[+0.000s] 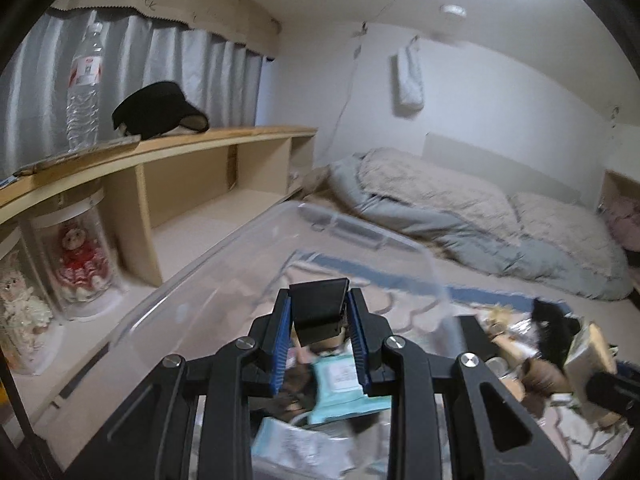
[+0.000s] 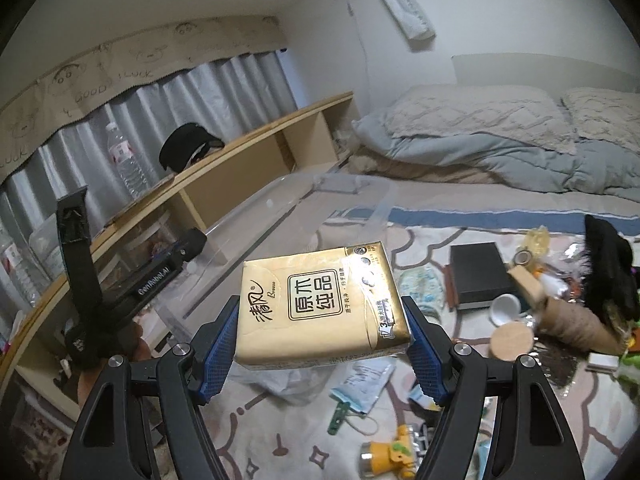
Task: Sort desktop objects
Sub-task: 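Lift the tissue pack with the right tool toward the clear bin, then lower the cream tissue pack into the clear bin and open the right tool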
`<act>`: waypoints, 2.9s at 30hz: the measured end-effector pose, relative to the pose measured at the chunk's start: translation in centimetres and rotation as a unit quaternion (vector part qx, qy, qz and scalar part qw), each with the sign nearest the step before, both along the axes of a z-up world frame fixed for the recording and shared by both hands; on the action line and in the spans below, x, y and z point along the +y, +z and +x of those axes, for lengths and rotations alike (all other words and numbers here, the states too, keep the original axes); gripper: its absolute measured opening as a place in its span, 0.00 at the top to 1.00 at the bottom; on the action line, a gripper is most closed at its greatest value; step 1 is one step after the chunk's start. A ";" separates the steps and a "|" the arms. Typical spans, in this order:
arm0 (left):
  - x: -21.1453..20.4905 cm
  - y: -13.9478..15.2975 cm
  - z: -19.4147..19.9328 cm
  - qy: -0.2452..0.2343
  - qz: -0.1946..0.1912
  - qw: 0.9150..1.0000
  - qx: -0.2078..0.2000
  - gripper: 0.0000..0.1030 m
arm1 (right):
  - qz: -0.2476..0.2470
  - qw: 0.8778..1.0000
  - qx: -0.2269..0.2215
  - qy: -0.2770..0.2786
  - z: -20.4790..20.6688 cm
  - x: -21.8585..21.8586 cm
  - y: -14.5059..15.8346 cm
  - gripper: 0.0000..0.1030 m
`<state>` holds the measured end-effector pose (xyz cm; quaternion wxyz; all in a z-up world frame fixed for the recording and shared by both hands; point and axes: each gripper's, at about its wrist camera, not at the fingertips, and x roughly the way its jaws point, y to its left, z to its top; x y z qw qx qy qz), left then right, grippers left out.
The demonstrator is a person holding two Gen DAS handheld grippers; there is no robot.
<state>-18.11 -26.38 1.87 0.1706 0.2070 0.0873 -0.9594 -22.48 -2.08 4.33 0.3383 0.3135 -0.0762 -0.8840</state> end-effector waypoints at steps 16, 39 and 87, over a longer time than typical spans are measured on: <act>-4.6 -1.9 0.2 0.058 -0.013 0.997 -0.050 0.73 | 0.024 0.999 -0.025 0.024 -0.3 -3.8 -2.1 0.26; -6.0 -2.4 0.3 0.088 -0.023 0.994 -0.062 0.73 | 0.030 0.998 -0.021 0.046 -0.9 -6.9 -1.9 0.26; -6.5 -1.9 1.5 0.082 -0.003 0.996 -0.033 0.59 | 0.072 0.969 -0.236 0.012 -5.4 -14.1 -4.2 0.24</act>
